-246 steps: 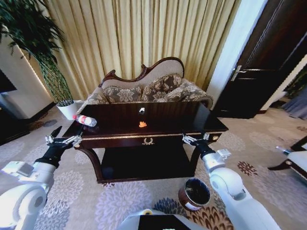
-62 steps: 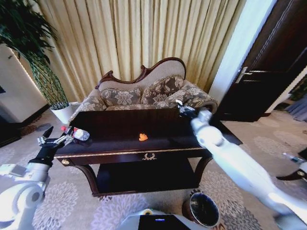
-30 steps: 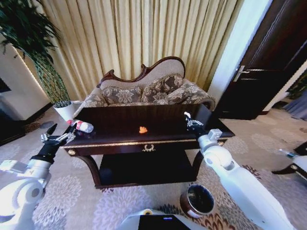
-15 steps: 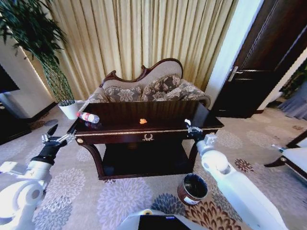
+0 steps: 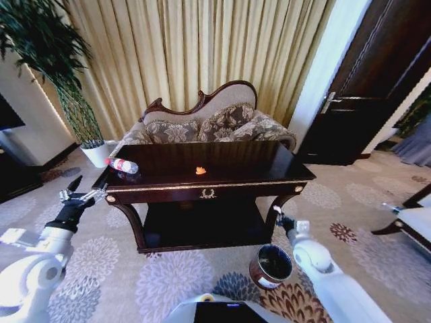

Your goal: Move to the front of the table and place the trash on the table into the trash bin.

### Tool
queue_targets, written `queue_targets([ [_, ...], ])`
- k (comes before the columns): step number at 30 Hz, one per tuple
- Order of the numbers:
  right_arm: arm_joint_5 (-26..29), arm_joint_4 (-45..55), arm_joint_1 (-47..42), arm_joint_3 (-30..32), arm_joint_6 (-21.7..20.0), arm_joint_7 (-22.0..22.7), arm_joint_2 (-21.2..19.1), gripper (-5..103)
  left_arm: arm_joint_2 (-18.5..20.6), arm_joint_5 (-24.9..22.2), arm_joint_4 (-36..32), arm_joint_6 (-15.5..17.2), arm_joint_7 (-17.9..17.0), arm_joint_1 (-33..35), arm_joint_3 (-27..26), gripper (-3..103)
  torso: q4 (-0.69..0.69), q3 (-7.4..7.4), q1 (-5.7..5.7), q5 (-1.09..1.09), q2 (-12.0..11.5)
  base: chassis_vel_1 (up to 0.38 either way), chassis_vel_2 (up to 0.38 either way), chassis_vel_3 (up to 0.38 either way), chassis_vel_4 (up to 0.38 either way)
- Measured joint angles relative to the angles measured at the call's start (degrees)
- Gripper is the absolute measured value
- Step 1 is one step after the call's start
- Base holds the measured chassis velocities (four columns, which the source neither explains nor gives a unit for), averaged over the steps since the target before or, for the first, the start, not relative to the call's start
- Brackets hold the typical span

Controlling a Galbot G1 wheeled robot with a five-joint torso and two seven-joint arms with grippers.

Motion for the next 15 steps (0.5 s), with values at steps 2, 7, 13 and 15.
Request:
queue_targets([
  [2, -1.90, -3.50, 0.80, -0.23, 0.20, -0.06, 0.95, 1, 0.05, -0.04, 0.02, -0.13, 0.08, 0.14, -0.08, 100, 0.01, 0.00, 0.00, 0.01, 0.00, 0.000, 0.000, 0.000, 0.000],
  [7, -7.46, -15.11, 4.03, -1.23, 1.03, -1.18, 3.22, 1, 0.28, -0.24, 0.26, -0.63, 0.15, 0.47, -0.54, 100, 0.01, 0.00, 0.00, 0.01, 0.00, 0.000, 0.000, 0.000, 0.000],
  [13, -9.89, -20.64, 5.75, -1.56, -1.34, -2.61, 4.92, 1, -0.05, -0.23, 0.40, -0.96, 0.12, 0.48, -0.45, 100, 0.00, 0.00, 0.00, 0.01, -0.01, 0.000, 0.000, 0.000, 0.000],
  [15, -10.47, -21.65, 6.36, -1.67, -2.56, -1.27, 5.59, 1, -0.08, -0.23, 0.41, -0.98, 0.12, 0.48, -0.42, 100, 0.00, 0.00, 0.00, 0.01, 0.00, 0.000, 0.000, 0.000, 0.000],
])
